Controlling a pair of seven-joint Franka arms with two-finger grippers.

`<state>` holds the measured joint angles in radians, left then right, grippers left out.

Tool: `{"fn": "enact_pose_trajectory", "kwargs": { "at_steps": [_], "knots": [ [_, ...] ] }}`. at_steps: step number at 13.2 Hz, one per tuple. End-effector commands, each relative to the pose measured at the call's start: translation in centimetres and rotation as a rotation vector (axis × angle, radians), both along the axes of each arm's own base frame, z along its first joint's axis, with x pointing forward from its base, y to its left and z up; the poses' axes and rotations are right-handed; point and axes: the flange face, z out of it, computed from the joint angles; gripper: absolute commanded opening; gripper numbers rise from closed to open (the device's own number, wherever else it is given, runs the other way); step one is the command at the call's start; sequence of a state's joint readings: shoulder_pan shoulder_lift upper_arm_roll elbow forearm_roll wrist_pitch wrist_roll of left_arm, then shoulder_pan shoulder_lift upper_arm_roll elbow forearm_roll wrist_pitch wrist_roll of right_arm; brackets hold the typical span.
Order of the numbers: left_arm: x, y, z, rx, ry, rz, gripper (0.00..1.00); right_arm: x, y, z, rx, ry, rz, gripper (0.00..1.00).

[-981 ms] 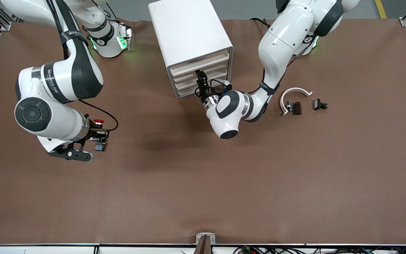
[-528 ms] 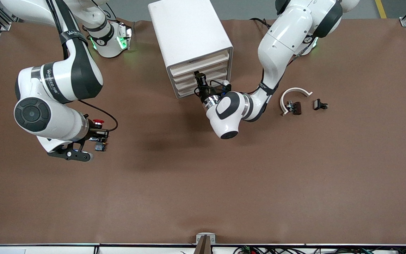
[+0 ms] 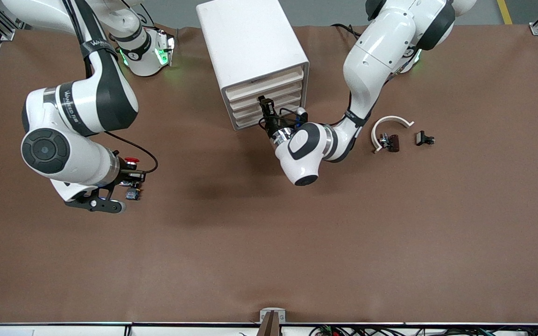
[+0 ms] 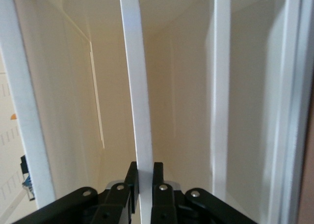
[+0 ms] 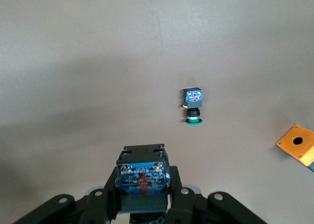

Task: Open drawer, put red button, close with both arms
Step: 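Pull the drawer open with the left gripper while the right gripper lifts the button, then carry the red button over the open drawer with the right gripper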

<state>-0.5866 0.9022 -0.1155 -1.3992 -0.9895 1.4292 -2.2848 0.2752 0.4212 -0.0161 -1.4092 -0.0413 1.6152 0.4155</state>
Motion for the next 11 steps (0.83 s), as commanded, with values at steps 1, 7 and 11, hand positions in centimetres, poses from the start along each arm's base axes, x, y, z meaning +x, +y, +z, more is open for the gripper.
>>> {"fn": "enact_pose_trajectory", "kwargs": {
  "at_steps": [1, 7, 11],
  "knots": [
    [3.2, 2.5, 0.1, -0.009, -0.037, 0.058, 0.06, 0.0, 0.9, 0.6, -0.025, -0.006, -0.012, 0.00],
    [7.5, 4.6, 1.6, -0.029, -0.106, 0.154, 0.07, -2.0, 8.4, 2.3, -0.066, -0.087, -0.245, 0.00],
    [9.1, 6.3, 1.9, -0.030, -0.119, 0.185, 0.07, -5.9, 16.9, 2.9, -0.080, -0.132, -0.399, 0.00]
  ]
}}
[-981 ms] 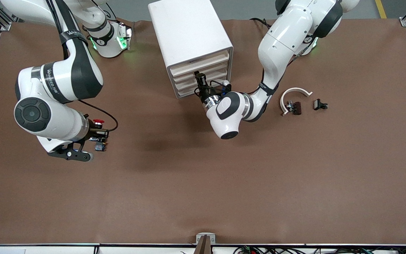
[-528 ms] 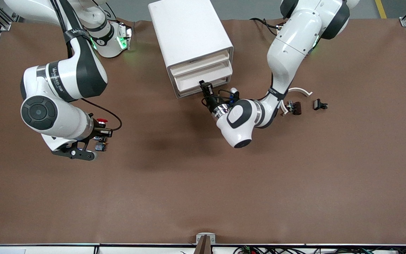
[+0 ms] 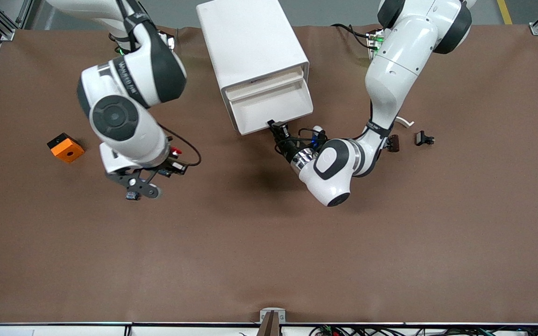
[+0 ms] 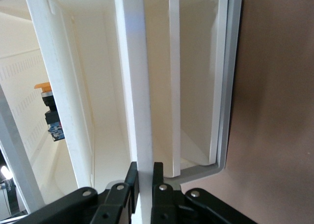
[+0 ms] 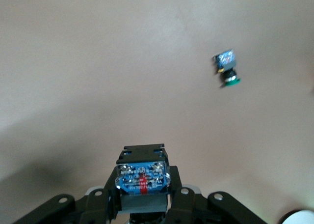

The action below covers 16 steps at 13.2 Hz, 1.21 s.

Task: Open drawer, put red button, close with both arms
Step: 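Carry the red button over the open drawer with the right gripper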

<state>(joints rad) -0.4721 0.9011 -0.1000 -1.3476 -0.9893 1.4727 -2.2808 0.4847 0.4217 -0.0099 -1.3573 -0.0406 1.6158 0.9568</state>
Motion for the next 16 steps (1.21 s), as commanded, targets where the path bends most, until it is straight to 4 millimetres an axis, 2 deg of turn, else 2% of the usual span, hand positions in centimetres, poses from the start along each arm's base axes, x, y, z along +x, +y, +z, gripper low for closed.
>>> {"fn": "enact_pose_trajectory", "kwargs": {
  "at_steps": [1, 2, 4, 5, 6, 8, 9, 11, 13, 14, 16],
  "knots": [
    [1.8, 1.4, 0.4, -0.015, -0.039, 0.036, 0.08, -2.9, 5.9, 0.5, -0.026, -0.038, -0.119, 0.00],
    [2.6, 1.9, 0.8, -0.034, -0.061, 0.042, 0.09, -3.9, 7.8, 0.5, -0.021, -0.057, -0.155, 0.00],
    [3.6, 2.9, 0.8, -0.045, -0.082, 0.063, 0.19, -5.2, 10.6, 0.8, 0.026, -0.085, -0.273, 0.00],
    [3.8, 2.9, 1.0, -0.048, -0.091, 0.066, 0.51, -5.6, 11.8, 0.8, 0.049, -0.095, -0.353, 0.00],
    [4.0, 3.0, 1.3, -0.050, -0.104, 0.066, 1.00, -5.6, 12.3, 1.0, 0.072, -0.111, -0.414, 0.00],
    [4.9, 3.3, 2.2, -0.054, -0.130, 0.077, 1.00, -7.6, 15.6, 1.1, 0.114, -0.123, -0.458, 0.00],
    [5.3, 3.5, 3.4, -0.058, -0.150, 0.080, 1.00, -8.1, 16.5, 0.7, 0.122, -0.123, -0.495, 0.00],
    [7.8, 6.0, 6.0, -0.030, -0.257, 0.083, 1.00, -9.0, 18.1, -0.4, 0.130, -0.127, -0.574, 0.00],
    [9.4, 7.8, 8.9, -0.019, -0.400, 0.015, 1.00, -11.2, 19.9, -1.9, 0.105, -0.112, -0.581, 0.00],
    [10.4, 9.8, 10.3, -0.018, -0.474, -0.012, 1.00, -12.4, 20.8, -2.5, 0.098, -0.106, -0.568, 0.00],
    [12.6, 14.1, 14.2, -0.067, -0.632, -0.055, 1.00, -13.4, 21.3, -4.3, 0.088, -0.101, -0.603, 0.00]
  ]
}}
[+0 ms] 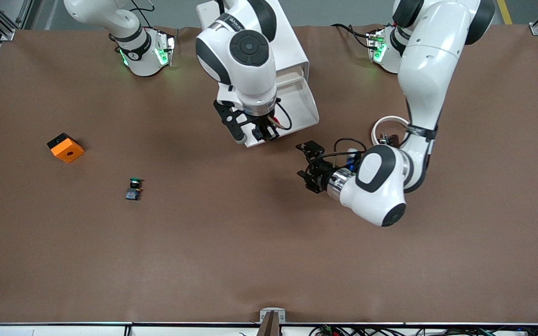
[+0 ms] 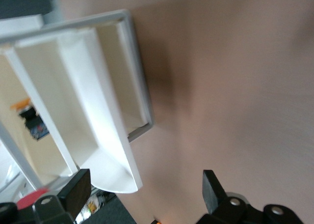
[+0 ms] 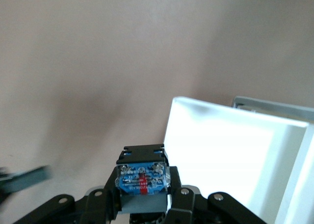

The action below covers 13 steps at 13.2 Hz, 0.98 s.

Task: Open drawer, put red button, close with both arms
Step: 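Carry the red button over the open drawer with the right gripper, then lower the button into the drawer, open the right gripper while the left gripper withdraws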

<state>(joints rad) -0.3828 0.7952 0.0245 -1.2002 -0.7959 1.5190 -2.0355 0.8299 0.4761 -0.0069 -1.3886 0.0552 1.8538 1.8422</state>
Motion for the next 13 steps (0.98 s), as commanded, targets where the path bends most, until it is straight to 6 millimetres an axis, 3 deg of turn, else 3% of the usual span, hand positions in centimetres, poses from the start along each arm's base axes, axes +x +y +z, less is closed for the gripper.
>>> {"fn": "enact_pose_trajectory", "kwargs": {
  "at_steps": [1, 3, 7, 9, 13],
  "knots": [
    [2.2, 6.2, 6.4, -0.013, -0.224, -0.078, 1.00, -1.6, 0.6, -1.5, 0.006, -0.001, -0.058, 0.00],
    [3.4, 11.1, 8.2, 0.040, -0.344, -0.158, 1.00, -2.8, 1.6, -3.3, 0.035, -0.026, -0.104, 0.00],
    [3.8, 17.7, 12.3, 0.083, -0.548, -0.479, 1.00, -3.7, 1.6, -6.1, 0.049, -0.022, -0.166, 0.00],
    [3.1, 19.7, 14.7, 0.072, -0.613, -0.689, 1.00, -4.3, 1.2, -7.2, 0.043, 0.034, -0.189, 0.00],
    [0.3, 21.6, 22.8, 0.035, -0.735, -0.992, 1.00, -5.2, 0.9, -8.9, 0.016, 0.064, -0.189, 0.00]
  ]
}}
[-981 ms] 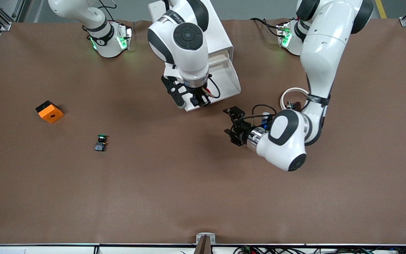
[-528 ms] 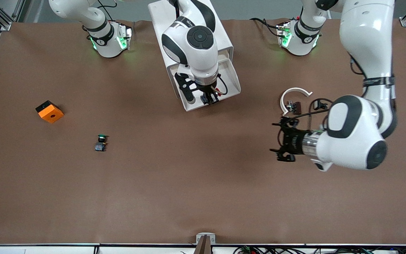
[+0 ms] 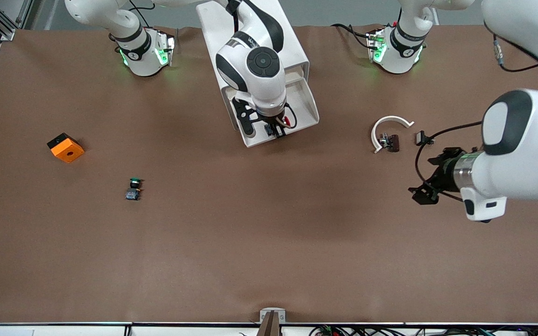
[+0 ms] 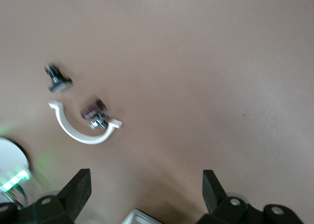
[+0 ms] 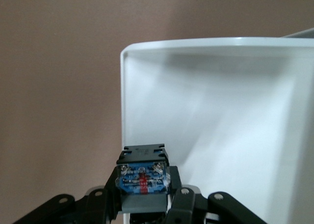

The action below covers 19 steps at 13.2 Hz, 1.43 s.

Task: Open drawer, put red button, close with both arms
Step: 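Lower the button into the drawer, open the right gripper while the left gripper withdraws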

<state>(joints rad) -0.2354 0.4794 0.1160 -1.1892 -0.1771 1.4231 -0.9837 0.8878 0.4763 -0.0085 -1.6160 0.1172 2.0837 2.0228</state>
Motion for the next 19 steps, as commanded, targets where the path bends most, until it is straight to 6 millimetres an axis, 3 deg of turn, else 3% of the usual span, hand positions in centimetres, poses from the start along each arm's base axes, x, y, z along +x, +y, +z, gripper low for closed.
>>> {"fn": "enact_pose_trajectory", "kwargs": {
  "at_steps": [1, 5, 6, 7, 8, 9, 13, 15, 17, 19],
  "knots": [
    [-2.7, 1.0, 5.5, -0.011, -0.066, -0.175, 1.00, -1.1, -0.4, -0.4, -0.008, 0.026, -0.020, 0.00],
    [-5.3, 3.1, 11.6, -0.008, -0.154, -0.388, 1.00, -2.1, 0.1, -0.7, -0.014, 0.030, -0.003, 0.00],
    [-5.9, 3.5, 12.3, -0.003, -0.162, -0.439, 1.00, -2.0, 0.1, -0.5, -0.012, 0.028, -0.005, 0.09],
    [-6.4, 3.9, 13.0, -0.001, -0.171, -0.475, 1.00, -2.0, 0.0, -0.4, -0.011, 0.030, -0.011, 0.50],
    [-6.9, 6.0, 13.5, -0.012, -0.184, -0.499, 1.00, -1.8, -0.3, -0.2, -0.012, 0.053, -0.039, 0.86],
    [-7.3, 6.9, 13.4, -0.027, -0.186, -0.535, 1.00, -1.7, -0.5, 0.1, -0.022, 0.067, -0.041, 1.00],
    [-10.2, 9.2, 14.0, -0.039, -0.230, -0.590, 1.00, -1.5, -0.9, 4.6, -0.013, 0.064, -0.025, 1.00],
    [-11.7, 10.7, 13.9, -0.039, -0.262, -0.627, 1.00, 0.3, -2.3, 7.3, -0.014, 0.080, -0.014, 1.00],
    [-13.1, 9.9, 13.9, -0.034, -0.259, -0.638, 1.00, 1.8, -3.3, 9.9, -0.007, 0.081, -0.032, 1.00],
    [-13.3, 9.7, 13.7, -0.018, -0.249, -0.646, 1.00, 5.0, -6.1, 12.3, 0.007, 0.085, -0.094, 1.00]
  ]
}}
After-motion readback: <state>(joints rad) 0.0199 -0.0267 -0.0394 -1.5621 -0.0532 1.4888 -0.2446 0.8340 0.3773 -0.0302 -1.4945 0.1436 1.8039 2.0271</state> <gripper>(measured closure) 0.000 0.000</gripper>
